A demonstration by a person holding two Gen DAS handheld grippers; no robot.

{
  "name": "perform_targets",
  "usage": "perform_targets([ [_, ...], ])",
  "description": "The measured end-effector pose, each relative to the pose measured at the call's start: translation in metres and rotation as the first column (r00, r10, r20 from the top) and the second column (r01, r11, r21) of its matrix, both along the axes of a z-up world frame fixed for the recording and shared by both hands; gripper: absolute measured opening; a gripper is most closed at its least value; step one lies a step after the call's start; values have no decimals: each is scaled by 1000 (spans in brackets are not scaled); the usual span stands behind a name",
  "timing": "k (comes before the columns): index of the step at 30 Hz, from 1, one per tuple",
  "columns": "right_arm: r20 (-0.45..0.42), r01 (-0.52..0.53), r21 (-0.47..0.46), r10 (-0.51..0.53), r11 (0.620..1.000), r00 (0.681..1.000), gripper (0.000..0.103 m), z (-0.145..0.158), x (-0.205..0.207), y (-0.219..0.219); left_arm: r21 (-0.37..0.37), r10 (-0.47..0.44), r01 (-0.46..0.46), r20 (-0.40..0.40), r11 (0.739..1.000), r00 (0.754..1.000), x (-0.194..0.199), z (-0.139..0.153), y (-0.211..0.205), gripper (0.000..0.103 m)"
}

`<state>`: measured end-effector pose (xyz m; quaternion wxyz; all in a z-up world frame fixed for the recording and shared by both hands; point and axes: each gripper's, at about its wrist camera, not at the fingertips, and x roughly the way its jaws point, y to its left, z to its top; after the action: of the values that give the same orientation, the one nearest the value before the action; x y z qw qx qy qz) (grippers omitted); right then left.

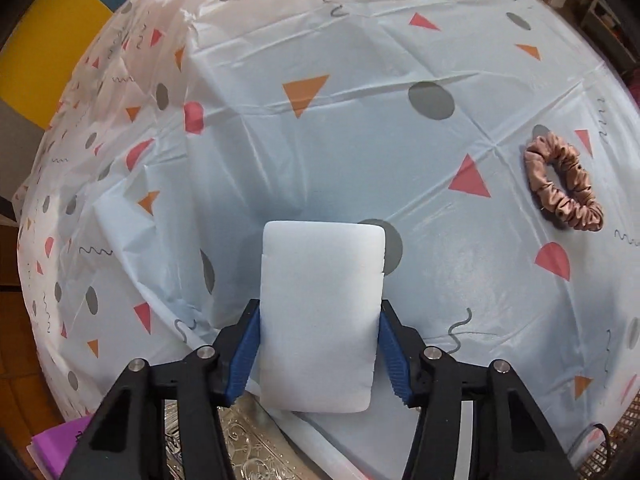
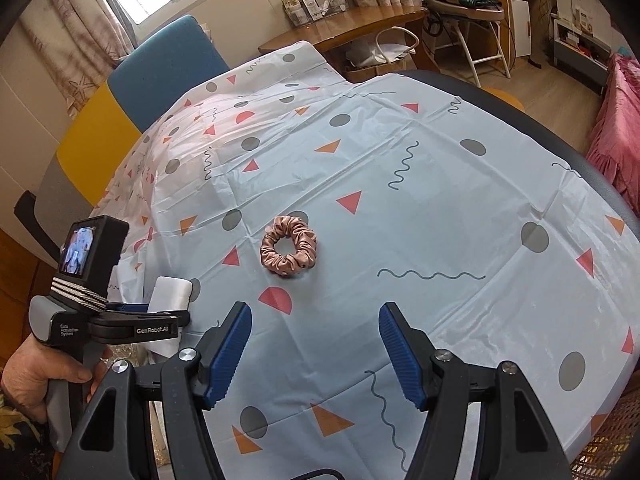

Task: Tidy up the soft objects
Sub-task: 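Grasp the pink satin scrunchie with the right gripper and lift it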

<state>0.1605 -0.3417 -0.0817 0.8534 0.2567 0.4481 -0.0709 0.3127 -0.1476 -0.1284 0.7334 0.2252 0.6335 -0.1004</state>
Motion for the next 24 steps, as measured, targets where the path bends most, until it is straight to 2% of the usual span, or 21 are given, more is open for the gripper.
perform_targets([
  [5,-35,4,-32,-5,999,999,67,-8,3,1,-89,4,0,49,996,999,-18,20,7,55],
  [11,-114,-73,-86,63,994,991,67,-22,23,13,-213,68,-45,98,976,993,-37,53,24,56],
  [15,-121,-188,-190,167,964,978,68,-21,58,27,-285,91,-52,128,957,988,-44,75,28,56],
  [18,-167,-253,-276,213,927,963,68,-28,88,36,-343,103,-45,151,938,983,-46,92,33,56],
  [23,-236,-310,-308,243,900,941,68,-48,123,46,-402,128,-55,159,914,979,-58,100,45,56],
  [24,-254,-323,-297,252,898,934,56,-53,127,47,-411,128,-55,151,910,980,-60,101,46,56],
])
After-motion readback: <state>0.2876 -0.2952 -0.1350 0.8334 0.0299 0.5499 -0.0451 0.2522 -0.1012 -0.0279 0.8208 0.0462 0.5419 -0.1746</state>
